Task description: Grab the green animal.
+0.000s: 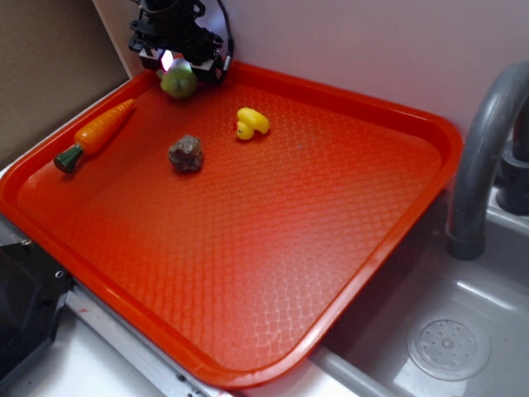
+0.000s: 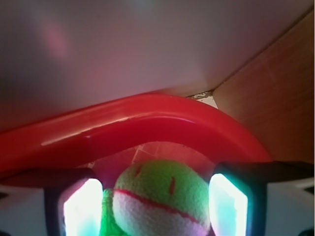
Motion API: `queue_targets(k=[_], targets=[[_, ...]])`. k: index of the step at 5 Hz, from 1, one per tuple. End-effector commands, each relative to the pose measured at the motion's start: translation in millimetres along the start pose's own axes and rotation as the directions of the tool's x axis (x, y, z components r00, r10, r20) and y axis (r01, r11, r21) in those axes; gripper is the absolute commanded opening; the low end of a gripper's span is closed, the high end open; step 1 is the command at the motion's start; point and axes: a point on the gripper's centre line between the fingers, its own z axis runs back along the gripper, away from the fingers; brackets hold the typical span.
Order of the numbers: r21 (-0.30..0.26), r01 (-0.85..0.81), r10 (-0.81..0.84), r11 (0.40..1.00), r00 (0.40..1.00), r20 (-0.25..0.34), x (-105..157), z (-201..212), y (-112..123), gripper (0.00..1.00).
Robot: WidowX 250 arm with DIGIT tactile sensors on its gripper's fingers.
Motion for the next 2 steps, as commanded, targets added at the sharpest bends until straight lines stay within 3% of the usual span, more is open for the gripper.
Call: queue_targets(k=[1,2], targets=[[-0.021,-0.096,0.096,0.995,0.995,0.012,-14.7,126.6,-9.7,0.0],[-0.143,-0.054,0.048,0.988,0.998,-0.041,-42.8,169.8,-24.1,0.0]])
